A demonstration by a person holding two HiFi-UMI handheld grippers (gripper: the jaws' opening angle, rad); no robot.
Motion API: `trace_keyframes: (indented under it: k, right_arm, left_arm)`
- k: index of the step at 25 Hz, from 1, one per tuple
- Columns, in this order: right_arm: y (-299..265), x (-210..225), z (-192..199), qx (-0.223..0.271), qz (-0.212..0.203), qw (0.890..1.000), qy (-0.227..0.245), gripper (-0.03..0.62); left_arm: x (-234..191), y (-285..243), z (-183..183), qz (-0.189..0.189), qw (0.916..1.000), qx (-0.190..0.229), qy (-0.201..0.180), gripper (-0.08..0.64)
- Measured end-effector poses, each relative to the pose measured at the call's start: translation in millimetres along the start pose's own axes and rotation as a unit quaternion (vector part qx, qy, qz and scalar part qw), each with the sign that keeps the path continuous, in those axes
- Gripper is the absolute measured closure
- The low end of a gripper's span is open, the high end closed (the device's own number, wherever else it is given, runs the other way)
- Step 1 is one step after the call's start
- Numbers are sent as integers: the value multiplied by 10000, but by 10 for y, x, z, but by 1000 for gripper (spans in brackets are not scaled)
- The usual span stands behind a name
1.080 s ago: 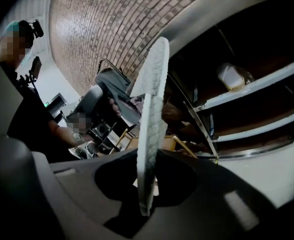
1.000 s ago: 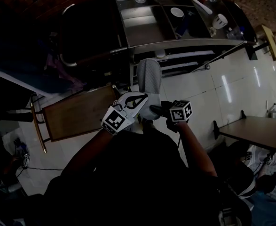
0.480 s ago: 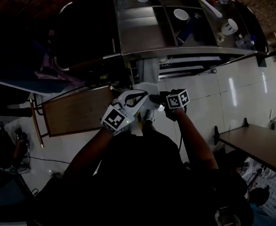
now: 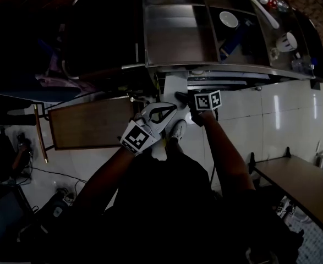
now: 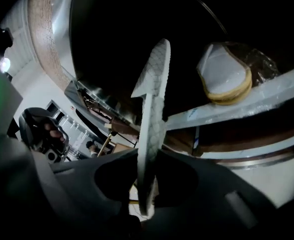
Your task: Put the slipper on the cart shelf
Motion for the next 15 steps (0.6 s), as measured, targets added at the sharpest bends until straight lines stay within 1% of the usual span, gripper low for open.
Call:
trace_keyframes:
  k: [3, 6, 9, 15]
  right_arm:
    - [-77, 156, -172, 282, 244, 9989, 269, 523]
    - [-115, 256, -324, 514, 532, 9956, 571, 523]
    - [-114, 325, -477, 763, 828, 9898, 870, 523]
    - [-111, 385, -758, 1216, 1088, 9787, 1244, 523]
  left_arm:
    - [-56, -7, 26, -118, 9999, 9, 63, 558]
    - [-98, -10, 20, -223, 9995, 29, 236, 558]
    - [-131, -17, 85, -269, 9994, -7, 214, 558]
    - [-133, -46, 119, -303, 9993, -21, 222, 558]
Point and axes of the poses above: the fingertips, and each gripper's own axes: y backward along the fingers, x to its right, z out of its underside, the point moved 3 cm from there along y, backward along the fingers, and after that the axes turned 9 degrees about y, right-handed, at the moved point
